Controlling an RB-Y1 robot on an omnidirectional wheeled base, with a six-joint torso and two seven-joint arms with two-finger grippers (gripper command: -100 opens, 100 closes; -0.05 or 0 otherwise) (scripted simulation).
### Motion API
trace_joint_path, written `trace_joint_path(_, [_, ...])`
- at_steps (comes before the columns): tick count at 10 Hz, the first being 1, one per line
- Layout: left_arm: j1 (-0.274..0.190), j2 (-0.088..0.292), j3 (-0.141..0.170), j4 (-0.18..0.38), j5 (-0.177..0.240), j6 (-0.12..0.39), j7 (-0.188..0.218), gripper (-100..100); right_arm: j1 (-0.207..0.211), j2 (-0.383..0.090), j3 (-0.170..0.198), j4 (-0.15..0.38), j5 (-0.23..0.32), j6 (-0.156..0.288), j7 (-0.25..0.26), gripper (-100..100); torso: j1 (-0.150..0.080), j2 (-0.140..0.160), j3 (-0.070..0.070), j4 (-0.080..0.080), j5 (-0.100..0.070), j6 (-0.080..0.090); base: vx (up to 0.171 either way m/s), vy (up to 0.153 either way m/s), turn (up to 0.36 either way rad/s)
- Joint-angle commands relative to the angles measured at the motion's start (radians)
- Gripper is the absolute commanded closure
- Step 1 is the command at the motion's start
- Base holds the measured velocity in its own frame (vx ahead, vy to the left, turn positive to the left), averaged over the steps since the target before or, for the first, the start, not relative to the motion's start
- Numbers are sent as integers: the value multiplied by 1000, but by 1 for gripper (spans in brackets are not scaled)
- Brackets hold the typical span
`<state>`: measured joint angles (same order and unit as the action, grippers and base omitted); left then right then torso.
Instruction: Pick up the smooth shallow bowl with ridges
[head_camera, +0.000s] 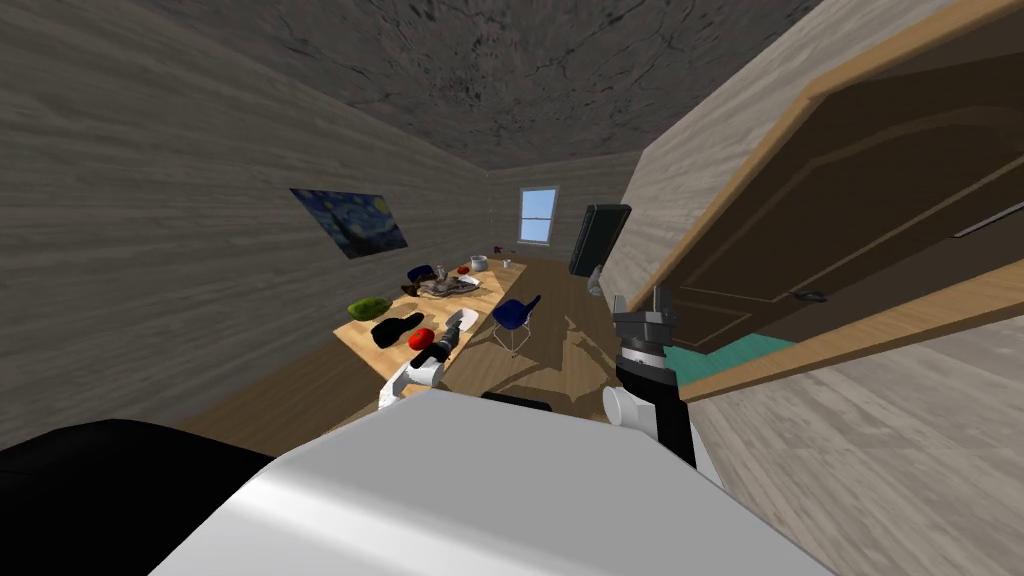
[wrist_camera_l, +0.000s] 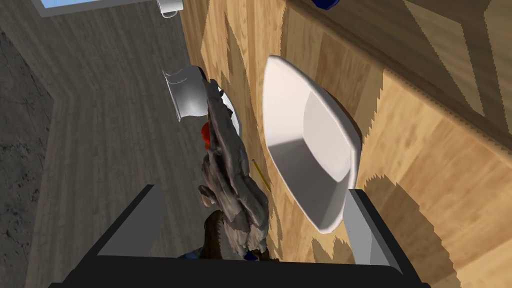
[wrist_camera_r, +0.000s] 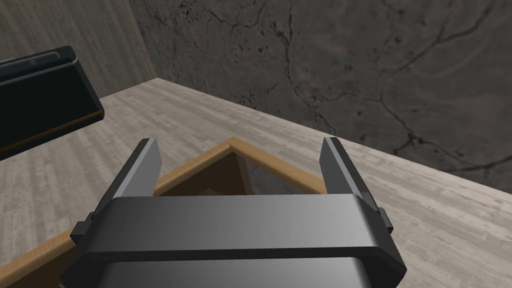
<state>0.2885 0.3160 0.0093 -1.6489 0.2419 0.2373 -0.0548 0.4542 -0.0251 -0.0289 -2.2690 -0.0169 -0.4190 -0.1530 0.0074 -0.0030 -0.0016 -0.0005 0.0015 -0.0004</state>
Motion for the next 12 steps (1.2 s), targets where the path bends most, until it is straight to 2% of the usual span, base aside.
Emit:
trace_joint_path(1, [-16,15,-4,42,-8,35,17,-100,0,0,0,0,0,0,0,0,0,0,0,0,0,0,39,108,-142])
trace_joint_path(7, [-44,68,-24,150,-49,157,82,-100,0,0,0,0,0,0,0,0,0,-2,-1,0,0,0,58,107,-150])
trace_joint_path(8, [-44,68,-24,150,-49,157,82,-100,0,0,0,0,0,0,0,0,1,-3,-2,-1,0,0,60,103,-89])
trace_joint_path(10, [-35,74,-38,189,-61,189,98,-100,0,0,0,0,0,0,0,0,-2,-2,-1,-1,0,0,50,78,-99])
trace_joint_path(11, [-29,80,-34,165,-51,182,94,-100,0,0,0,0,0,0,0,0,-2,-2,-1,0,0,0,20,34,-19])
trace_joint_path(12, [-29,82,-34,166,-51,187,96,0,0,0,0,0,0,0,0,0,-5,-1,0,0,-1,-1,4,7,3])
